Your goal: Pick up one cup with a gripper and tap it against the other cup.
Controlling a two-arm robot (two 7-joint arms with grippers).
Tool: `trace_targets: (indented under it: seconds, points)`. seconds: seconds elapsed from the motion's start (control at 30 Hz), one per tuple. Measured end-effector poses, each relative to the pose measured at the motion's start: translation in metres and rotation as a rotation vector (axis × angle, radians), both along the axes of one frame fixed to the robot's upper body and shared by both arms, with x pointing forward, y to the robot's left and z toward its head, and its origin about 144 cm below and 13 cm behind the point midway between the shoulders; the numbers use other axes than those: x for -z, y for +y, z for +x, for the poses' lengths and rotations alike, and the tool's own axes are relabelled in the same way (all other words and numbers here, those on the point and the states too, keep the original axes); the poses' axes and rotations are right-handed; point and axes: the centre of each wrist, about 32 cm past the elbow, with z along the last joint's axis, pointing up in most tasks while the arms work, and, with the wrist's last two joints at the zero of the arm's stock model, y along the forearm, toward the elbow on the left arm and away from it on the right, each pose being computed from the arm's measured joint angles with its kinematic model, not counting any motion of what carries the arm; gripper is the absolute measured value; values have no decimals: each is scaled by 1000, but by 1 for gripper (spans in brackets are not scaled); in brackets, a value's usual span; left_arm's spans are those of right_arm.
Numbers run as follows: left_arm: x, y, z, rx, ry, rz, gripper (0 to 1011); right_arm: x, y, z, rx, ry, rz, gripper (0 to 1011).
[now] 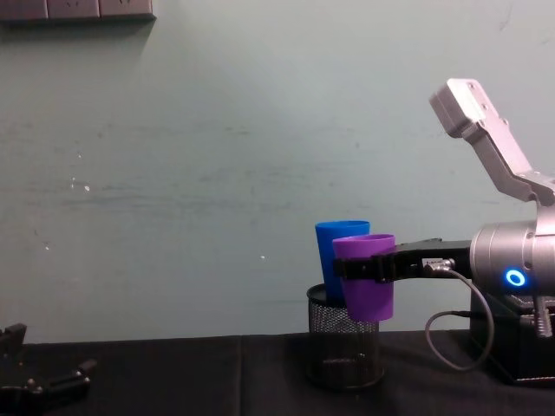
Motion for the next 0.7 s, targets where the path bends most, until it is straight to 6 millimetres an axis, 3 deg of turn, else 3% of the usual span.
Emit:
trace_targets:
  seconds: [0.53,0.7]
  points:
    - [0,0,0,0,0,0,1000,-1,0,-1,-1,-4,-1,736]
    - [0,0,0,0,0,0,1000,-1,-1,-19,-19,-28,-17,736]
